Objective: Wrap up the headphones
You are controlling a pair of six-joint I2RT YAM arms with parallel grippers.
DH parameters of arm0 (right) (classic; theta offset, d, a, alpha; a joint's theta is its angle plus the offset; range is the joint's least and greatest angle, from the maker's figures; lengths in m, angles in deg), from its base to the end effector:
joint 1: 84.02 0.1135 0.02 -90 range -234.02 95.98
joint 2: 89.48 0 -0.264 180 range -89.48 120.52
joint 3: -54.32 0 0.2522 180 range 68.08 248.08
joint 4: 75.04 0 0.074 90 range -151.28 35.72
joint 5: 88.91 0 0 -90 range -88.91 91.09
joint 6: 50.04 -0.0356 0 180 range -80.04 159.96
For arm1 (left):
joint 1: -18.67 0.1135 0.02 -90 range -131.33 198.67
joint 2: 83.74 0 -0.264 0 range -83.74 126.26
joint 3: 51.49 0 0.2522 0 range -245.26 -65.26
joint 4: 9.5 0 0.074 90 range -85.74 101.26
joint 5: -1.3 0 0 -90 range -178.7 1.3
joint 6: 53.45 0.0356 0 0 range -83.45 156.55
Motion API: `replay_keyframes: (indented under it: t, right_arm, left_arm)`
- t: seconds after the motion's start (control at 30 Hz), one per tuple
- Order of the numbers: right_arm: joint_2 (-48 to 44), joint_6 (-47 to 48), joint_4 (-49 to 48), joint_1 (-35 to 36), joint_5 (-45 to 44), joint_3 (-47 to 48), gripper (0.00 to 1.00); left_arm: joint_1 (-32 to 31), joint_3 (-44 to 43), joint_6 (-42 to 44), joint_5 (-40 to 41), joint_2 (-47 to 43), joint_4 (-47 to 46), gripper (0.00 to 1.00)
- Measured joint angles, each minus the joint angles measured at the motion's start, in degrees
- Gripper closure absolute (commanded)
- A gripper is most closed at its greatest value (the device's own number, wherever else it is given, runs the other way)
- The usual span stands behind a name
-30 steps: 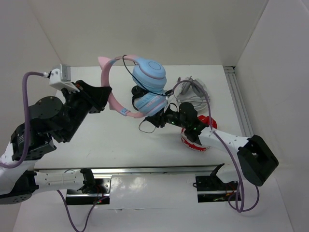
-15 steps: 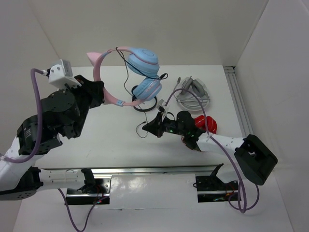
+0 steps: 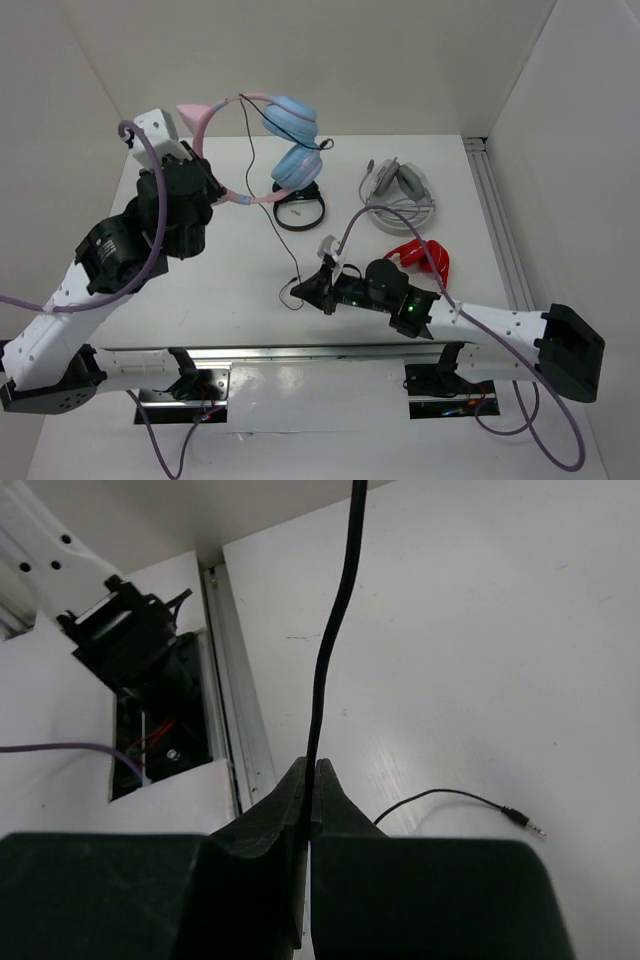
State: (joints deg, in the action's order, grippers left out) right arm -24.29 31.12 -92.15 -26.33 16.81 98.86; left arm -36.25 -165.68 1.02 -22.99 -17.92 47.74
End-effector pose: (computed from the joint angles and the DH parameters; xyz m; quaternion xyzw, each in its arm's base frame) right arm 0.1272 0.2192 0.2575 -0.3837 0.6184 0.4555 0.5127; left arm 0.1225 -0.1180 0.5292 -0.2403 0.6885 -0.0975 0.6773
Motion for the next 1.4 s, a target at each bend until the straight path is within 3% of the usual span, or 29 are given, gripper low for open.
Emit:
replay_keyframes:
  t: [0.23,0.5,0.8,1.03,1.4]
  right_arm:
    - [-8.7,3.6,11.4,11.7,-11.3,1.9,1.00]
    - [-10.4,7.2,21.9,18.5,-19.5,9.6,1.00]
    - [-4.1,14.0,33.2,19.6,-25.5,25.0,1.00]
    - [2.6,19.6,41.0,19.6,-28.6,40.1,1.00]
    - [4.0,28.9,52.4,15.8,-35.6,47.6,1.00]
  left_arm:
    - [15.4,2.7,-1.0,-7.1,1.7,1.5,1.00]
    - [21.7,12.1,-1.2,-13.6,3.1,1.4,1.00]
    - [20.5,20.5,-1.3,-12.2,3.7,1.7,1.00]
    - [15.5,22.5,-4.0,-8.9,4.6,4.9,1.00]
    - [6.4,22.9,-2.3,-8.3,6.4,10.6,1.00]
